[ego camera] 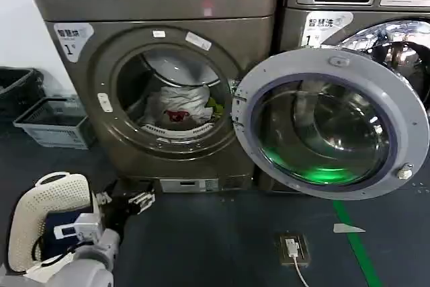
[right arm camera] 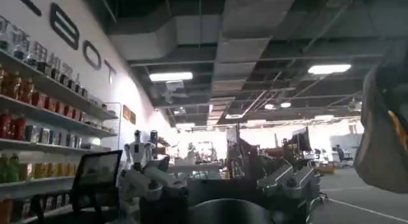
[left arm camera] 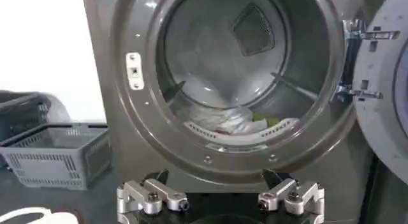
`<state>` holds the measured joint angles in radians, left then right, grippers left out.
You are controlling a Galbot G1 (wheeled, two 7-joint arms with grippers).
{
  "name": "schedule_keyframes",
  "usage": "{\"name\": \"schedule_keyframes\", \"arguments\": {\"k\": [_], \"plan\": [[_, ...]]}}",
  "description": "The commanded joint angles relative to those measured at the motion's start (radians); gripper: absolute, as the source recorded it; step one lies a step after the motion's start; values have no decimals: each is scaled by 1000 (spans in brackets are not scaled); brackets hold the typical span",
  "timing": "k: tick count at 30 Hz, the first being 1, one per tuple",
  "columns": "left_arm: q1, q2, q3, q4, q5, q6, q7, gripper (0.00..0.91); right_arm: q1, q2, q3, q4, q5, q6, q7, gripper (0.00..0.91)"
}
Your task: Grasp the clothes from the dryer.
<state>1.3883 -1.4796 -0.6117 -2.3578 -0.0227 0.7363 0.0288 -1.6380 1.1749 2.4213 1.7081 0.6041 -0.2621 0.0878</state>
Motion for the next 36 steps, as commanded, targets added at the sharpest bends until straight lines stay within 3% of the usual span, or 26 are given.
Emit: {"name": "schedule_keyframes", "arguments": {"k": [1,36], "plan": [[0,1,2,1,7,49,-1,907,-3,0,2,-2,18,24,33,907],[-6,-7,16,17,14,49,-1,907,-18,-3,19,-25,26,34,42,907]]}}
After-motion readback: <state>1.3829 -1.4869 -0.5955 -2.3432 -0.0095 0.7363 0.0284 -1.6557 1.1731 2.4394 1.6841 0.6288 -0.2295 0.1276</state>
